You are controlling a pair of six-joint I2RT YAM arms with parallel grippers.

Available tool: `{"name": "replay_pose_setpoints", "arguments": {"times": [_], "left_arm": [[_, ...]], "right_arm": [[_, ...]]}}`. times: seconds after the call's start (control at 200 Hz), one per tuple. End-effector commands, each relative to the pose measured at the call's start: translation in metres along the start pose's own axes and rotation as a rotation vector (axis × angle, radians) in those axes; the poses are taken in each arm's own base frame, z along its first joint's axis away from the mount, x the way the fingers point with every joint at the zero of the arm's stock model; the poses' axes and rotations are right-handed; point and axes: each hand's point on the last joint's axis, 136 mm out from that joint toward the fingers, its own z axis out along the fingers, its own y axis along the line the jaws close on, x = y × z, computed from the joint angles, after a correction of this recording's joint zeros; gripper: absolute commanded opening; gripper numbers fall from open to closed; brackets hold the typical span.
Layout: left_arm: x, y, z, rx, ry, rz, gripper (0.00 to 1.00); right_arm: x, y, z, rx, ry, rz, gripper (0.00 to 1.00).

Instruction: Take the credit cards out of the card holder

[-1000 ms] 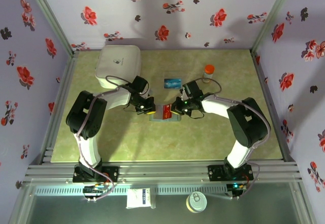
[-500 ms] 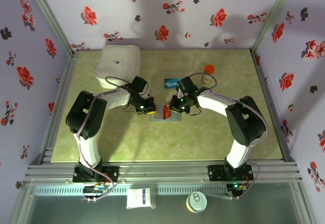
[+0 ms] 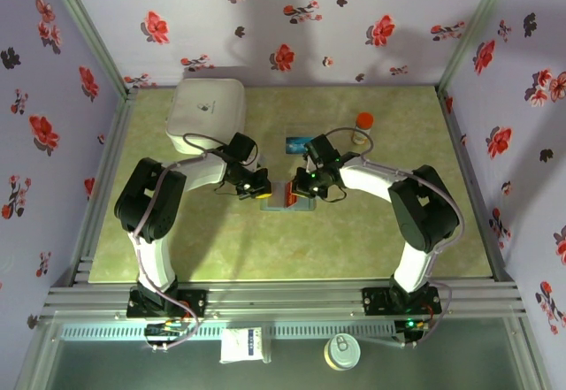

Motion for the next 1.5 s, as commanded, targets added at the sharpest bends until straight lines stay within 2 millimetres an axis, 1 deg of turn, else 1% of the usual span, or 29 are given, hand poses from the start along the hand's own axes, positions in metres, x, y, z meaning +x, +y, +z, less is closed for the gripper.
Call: {"name": "replay_pose_setpoints", "arguments": {"times": [0.0, 0.105, 0.22, 0.35, 0.455, 0.58, 0.65, 0.75, 0.815, 0.95, 1.05, 1.145, 1.325, 1.495], "left_arm": [[0.004, 0.007, 0.001, -0.013, 0.019, -0.011, 0.0], [0.002, 0.005, -0.001, -0.007, 0.01, -0.01, 0.0], [0.001, 0.002, -0.004, 0.005, 0.008, -0.009, 0.0], [-0.002, -0.006, -0.009, 0.027, -0.009, -0.006, 0.0], [-0.005, -0.011, -0.014, 0.042, -0.021, -0.003, 0.03], [-0.008, -0.016, -0.02, 0.066, -0.05, -0.003, 0.09], [-0.009, -0.018, -0.023, 0.079, -0.06, -0.001, 0.11], [-0.009, -0.018, -0.028, 0.083, -0.072, 0.002, 0.13], [-0.009, -0.016, -0.033, 0.084, -0.083, 0.002, 0.14], [-0.008, -0.002, -0.042, 0.068, -0.109, -0.021, 0.18], [-0.006, 0.005, -0.047, 0.059, -0.121, -0.029, 0.19], [-0.003, 0.012, -0.049, 0.047, -0.118, -0.037, 0.2], [-0.001, 0.02, -0.055, 0.035, -0.127, -0.054, 0.2], [0.0, 0.026, -0.058, 0.02, -0.13, -0.063, 0.21]], "right_arm": [[-0.005, 0.001, -0.01, 0.014, -0.044, -0.01, 0.09], [-0.009, 0.004, -0.022, 0.009, -0.067, -0.035, 0.09], [-0.013, 0.001, -0.035, 0.022, -0.074, -0.073, 0.08], [-0.016, -0.002, -0.049, 0.034, -0.058, -0.187, 0.08], [-0.018, -0.003, -0.059, 0.064, -0.037, -0.348, 0.08], [-0.023, -0.007, -0.067, 0.109, 0.004, -0.574, 0.07], [-0.032, -0.009, -0.073, 0.152, 0.022, -0.684, 0.06], [-0.04, -0.01, -0.076, 0.183, 0.068, -0.855, 0.06], [-0.044, -0.011, -0.077, 0.197, 0.101, -0.971, 0.06], [-0.055, -0.009, -0.079, 0.219, 0.143, -1.213, 0.0], [-0.071, -0.004, -0.082, 0.244, 0.128, -1.335, 0.0], [-0.089, 0.0, -0.085, 0.261, 0.119, -1.396, 0.0], [-0.12, 0.008, -0.087, 0.236, 0.103, -1.429, 0.0], [-0.158, 0.018, -0.086, 0.223, 0.027, -1.438, 0.0]]}}
